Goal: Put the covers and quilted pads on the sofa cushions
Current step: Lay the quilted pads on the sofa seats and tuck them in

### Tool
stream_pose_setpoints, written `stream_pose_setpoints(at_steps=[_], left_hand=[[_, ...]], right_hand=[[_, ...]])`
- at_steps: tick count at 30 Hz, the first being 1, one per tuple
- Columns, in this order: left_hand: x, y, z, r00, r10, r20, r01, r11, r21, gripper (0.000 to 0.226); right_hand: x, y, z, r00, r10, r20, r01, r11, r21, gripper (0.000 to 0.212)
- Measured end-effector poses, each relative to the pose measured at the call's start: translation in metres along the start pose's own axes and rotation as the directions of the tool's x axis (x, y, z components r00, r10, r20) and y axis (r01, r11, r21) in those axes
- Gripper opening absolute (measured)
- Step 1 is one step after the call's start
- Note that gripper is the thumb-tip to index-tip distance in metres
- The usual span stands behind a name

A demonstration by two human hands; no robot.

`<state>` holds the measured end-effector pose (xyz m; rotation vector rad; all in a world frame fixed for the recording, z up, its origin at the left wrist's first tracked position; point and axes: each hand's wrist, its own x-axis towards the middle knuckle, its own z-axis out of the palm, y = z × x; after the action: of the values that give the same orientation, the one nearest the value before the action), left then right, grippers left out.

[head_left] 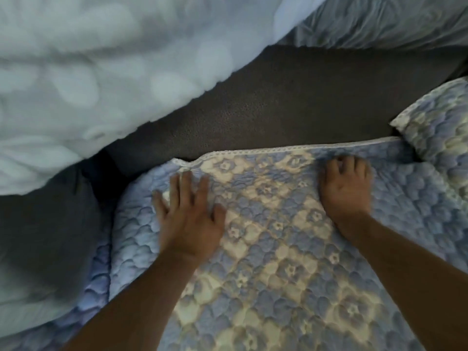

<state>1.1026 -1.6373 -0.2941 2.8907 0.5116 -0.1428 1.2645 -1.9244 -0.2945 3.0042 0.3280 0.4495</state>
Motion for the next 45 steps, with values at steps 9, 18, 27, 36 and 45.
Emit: stream_pose_setpoints(at_steps=[9,18,27,36,45], left_hand=[[0.066,-0.018,-0.024,0.970,0.069,0.234,-0.086,0.994,0.063,0.059],[0.049,-0.014,-0.035,0.990,0.127,0.057,-0.136,0.971,0.196,0.051],[0.073,-0.074,-0.027,0.953,-0.100,0.285,0.072,0.992,0.106,0.076],[0.068,-0.012,-0.030,0.976,0.113,0.188,-0.156,0.959,0.234,0.040],[0.099,0.002,-0.012,0.925,0.027,0.379,-0.025,1.000,-0.012,0.078]], right_hand=[[-0.004,-0.094,0.013,0.903,-0.407,0.137,0.349,0.882,0.318,0.052],[0.011,-0.124,0.014,0.965,-0.206,0.164,0.178,0.969,0.170,0.052],[0.003,-0.121,0.021,0.996,-0.088,-0.009,0.088,0.975,0.202,0.036],[0.062,-0.134,-0.005,0.658,-0.210,0.724,0.228,0.971,0.074,0.048],[0.029,-0.073,0.005,0.904,-0.328,0.276,0.235,0.918,0.320,0.044]])
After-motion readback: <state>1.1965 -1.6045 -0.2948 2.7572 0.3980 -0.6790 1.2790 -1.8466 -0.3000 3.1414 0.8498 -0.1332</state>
